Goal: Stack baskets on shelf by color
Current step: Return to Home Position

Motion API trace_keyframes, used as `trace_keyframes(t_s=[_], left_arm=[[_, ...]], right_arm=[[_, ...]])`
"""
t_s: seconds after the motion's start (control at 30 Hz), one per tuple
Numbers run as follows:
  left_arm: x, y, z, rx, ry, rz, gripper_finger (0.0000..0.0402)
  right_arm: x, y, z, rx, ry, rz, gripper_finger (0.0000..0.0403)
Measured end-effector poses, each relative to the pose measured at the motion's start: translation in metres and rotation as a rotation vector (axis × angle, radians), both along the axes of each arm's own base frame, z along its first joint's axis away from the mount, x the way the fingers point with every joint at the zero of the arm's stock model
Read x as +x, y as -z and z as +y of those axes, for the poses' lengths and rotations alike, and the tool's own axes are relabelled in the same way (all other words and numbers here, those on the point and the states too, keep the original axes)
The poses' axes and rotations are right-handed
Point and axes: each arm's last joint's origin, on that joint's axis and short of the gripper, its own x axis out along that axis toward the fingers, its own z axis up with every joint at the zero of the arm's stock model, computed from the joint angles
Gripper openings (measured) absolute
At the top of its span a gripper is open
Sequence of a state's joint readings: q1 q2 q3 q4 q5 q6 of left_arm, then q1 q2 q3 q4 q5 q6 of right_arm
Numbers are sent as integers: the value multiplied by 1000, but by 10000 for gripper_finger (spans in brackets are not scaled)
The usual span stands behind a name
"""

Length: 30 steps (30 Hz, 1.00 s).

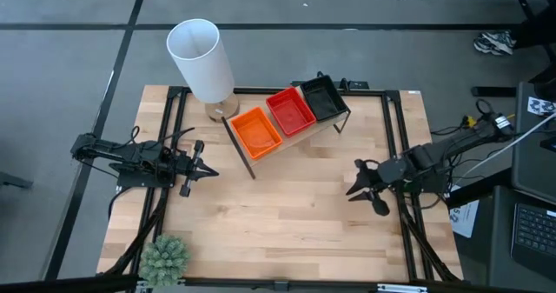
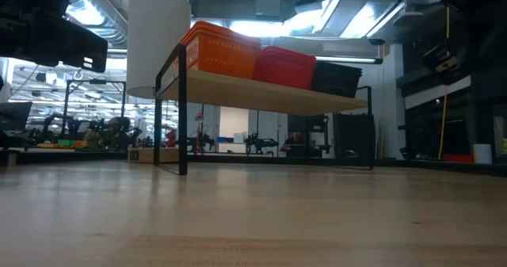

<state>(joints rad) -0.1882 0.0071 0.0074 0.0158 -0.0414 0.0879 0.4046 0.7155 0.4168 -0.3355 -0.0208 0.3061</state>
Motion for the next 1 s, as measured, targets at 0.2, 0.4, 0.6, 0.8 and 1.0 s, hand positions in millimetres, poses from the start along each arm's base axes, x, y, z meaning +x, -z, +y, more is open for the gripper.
trace_keyframes(t_s=[0.2, 0.4, 0.6, 0.8, 1.0], left_arm=[[0, 0, 0, 0, 0, 0, 0], [0, 0, 0, 0, 1, 0, 0], [0, 0, 0, 0, 2, 0, 0], [0, 0, 0, 0, 2, 0, 0], [0, 0, 0, 0, 2, 0, 0]], right_arm=[[-9, -5, -13, 3, 65, -9, 96], [-18, -8, -23, 10, 112, -30, 96], [-26, 4, -30, 44, 147, -130, 96], [-29, 19, -33, 82, 171, -250, 96], [-34, 19, -37, 105, 196, -334, 96]])
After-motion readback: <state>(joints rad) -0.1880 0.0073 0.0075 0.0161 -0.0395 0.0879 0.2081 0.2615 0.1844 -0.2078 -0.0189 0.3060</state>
